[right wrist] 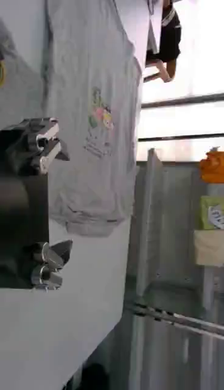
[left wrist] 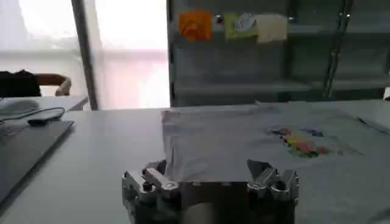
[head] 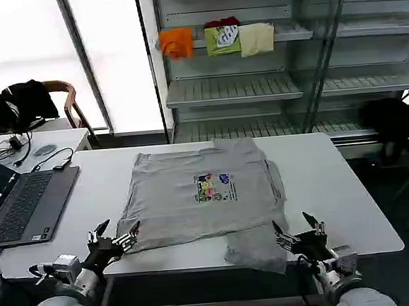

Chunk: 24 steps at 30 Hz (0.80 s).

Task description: Fold and organize the clothes.

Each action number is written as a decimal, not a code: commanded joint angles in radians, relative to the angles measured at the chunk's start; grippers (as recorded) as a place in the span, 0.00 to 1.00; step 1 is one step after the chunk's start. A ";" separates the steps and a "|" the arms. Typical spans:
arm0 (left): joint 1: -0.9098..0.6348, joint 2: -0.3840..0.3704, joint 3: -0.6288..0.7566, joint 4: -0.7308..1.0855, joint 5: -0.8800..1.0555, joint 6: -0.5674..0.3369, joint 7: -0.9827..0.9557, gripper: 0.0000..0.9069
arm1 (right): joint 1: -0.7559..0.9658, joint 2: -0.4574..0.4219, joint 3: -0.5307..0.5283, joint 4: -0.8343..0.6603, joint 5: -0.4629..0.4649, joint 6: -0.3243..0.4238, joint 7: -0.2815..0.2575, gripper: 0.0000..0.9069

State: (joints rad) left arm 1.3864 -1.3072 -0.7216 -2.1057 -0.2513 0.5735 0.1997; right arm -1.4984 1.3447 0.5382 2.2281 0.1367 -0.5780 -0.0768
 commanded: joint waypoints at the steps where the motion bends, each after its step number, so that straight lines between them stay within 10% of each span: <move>1: 0.048 0.002 0.006 0.029 0.033 0.002 -0.018 1.00 | -0.030 0.002 -0.020 -0.013 -0.014 -0.001 0.006 1.00; 18: 0.076 0.007 0.003 0.035 0.046 0.003 -0.047 1.00 | -0.044 0.029 -0.084 -0.031 -0.112 -0.001 -0.016 0.99; 24: 0.080 0.003 0.010 0.038 0.046 0.002 -0.047 1.00 | -0.054 0.029 -0.087 -0.039 -0.118 -0.001 -0.017 0.64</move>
State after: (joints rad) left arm 1.4597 -1.2999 -0.7151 -2.0751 -0.2106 0.5755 0.1567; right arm -1.5475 1.3706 0.4606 2.1915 0.0409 -0.5756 -0.0940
